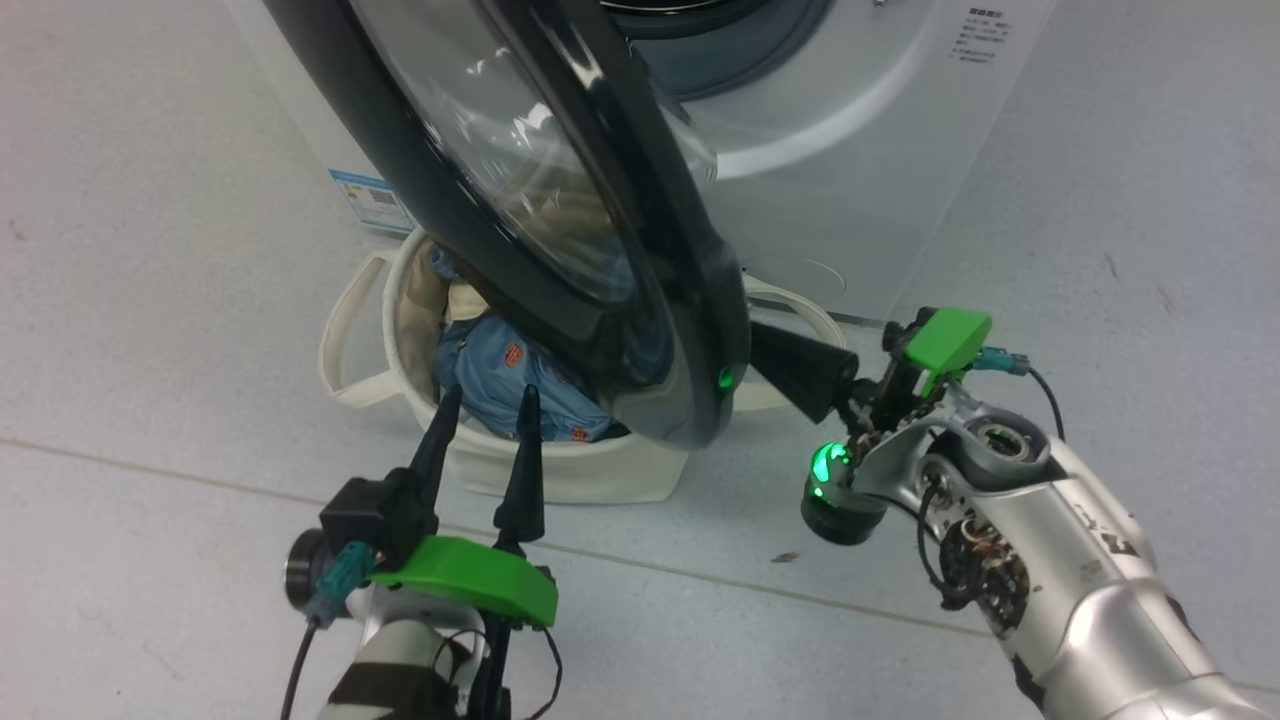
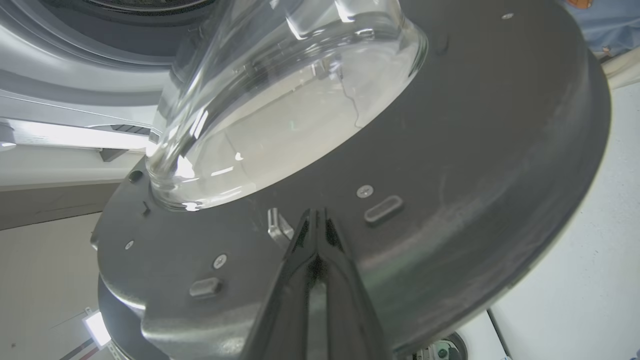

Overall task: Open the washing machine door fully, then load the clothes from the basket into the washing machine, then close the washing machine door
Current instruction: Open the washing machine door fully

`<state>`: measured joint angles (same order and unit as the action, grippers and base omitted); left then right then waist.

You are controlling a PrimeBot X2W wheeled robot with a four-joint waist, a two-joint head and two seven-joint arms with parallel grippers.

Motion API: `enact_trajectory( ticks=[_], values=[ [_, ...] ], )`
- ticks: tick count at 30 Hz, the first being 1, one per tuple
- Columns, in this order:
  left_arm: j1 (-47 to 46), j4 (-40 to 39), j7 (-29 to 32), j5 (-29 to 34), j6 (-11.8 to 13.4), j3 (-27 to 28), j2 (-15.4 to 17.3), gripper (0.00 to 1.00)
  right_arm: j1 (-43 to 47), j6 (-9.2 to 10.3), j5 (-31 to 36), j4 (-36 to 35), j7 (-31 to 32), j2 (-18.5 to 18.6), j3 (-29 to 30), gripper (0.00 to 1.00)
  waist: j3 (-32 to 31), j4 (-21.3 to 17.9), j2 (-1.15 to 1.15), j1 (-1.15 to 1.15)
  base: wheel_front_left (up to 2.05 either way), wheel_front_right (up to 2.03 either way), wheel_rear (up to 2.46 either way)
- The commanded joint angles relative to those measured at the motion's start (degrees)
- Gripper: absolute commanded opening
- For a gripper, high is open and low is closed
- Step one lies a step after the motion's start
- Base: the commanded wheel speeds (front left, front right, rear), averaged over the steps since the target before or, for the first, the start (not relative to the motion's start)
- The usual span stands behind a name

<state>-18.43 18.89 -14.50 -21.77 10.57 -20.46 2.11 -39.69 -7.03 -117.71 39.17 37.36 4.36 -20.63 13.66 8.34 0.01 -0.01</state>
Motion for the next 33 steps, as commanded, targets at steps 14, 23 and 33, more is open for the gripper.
enact_trajectory(
  ticks=[14, 23, 33],
  values=[
    [3.20, -2.01, -0.50, 1.30, -1.31, 5.86, 0.76, 1.00, 3.14, -0.46, 2.75, -1.91, -9.78, -0.69, -6.63, 0.00, -5.19, 1.16, -0.01, 0.01, 0.00, 0.00, 0.00],
    [5.56, -1.19, -0.50, 1.25, -2.49, 6.53, 0.76, 1.00, 16.15, -0.46, 31.03, -24.24, -33.58, 5.85, -4.55, 0.00, -10.29, -1.24, -0.01, 0.01, 0.00, 0.00, 0.00],
    [7.54, -1.07, -0.50, 1.39, -3.09, 5.48, 0.76, 1.00, 25.51, -0.46, 68.35, -31.55, -52.30, 14.81, -0.17, 1.00, -13.23, -3.82, -0.01, 0.01, 0.00, 0.00, 0.00]
  ],
)
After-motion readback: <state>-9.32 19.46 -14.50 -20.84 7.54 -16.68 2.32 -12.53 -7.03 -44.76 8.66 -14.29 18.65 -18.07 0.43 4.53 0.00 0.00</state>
